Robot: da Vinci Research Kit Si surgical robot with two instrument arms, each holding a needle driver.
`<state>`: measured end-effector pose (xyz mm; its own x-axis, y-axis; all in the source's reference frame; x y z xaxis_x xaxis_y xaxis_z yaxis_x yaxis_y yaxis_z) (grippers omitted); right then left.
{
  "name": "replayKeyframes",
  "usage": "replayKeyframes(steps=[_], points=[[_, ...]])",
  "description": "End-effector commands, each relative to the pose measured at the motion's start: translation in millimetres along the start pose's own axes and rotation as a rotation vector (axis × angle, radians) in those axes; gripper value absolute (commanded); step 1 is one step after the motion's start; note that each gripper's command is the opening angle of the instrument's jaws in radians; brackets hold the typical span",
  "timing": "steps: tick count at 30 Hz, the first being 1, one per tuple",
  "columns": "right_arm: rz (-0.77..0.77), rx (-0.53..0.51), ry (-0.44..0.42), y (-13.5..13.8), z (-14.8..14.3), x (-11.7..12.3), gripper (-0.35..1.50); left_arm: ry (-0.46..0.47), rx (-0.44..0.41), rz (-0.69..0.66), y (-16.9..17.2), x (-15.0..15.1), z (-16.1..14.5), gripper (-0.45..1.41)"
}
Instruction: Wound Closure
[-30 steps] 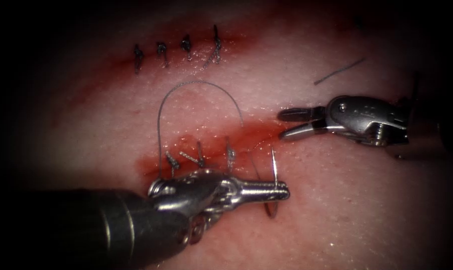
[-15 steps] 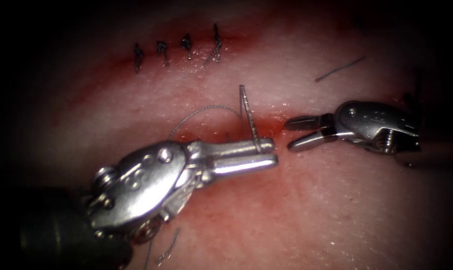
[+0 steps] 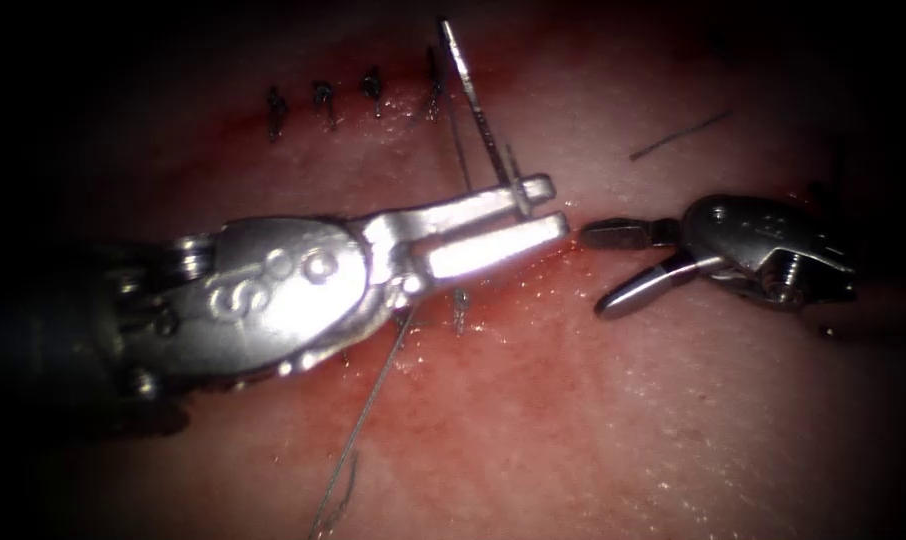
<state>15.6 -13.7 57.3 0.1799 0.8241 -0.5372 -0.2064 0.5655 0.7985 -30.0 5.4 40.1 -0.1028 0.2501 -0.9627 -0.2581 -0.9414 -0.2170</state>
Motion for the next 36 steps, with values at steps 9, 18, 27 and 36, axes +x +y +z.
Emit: replayKeyframes(steps=[9,18,27,36], points=[[0.345,0.034,0.051,-2.9,0.9,2.2,1.06,-0.159,0.018,0.213,4.7,-8.0,2.5,-0.45],[0.523,0.138,0.028,-5.4,1.3,2.7,0.94,-0.227,0.069,0.384,4.5,-12.5,3.3,-0.45],[0.558,0.200,0.059,-6.0,3.8,2.9,0.86,-0.230,0.052,0.434,5.2,-13.4,3.7,-0.45],[0.558,0.181,0.082,-5.9,5.5,3.1,0.86,-0.205,0.021,0.475,6.1,-13.2,4.1,-0.45]])
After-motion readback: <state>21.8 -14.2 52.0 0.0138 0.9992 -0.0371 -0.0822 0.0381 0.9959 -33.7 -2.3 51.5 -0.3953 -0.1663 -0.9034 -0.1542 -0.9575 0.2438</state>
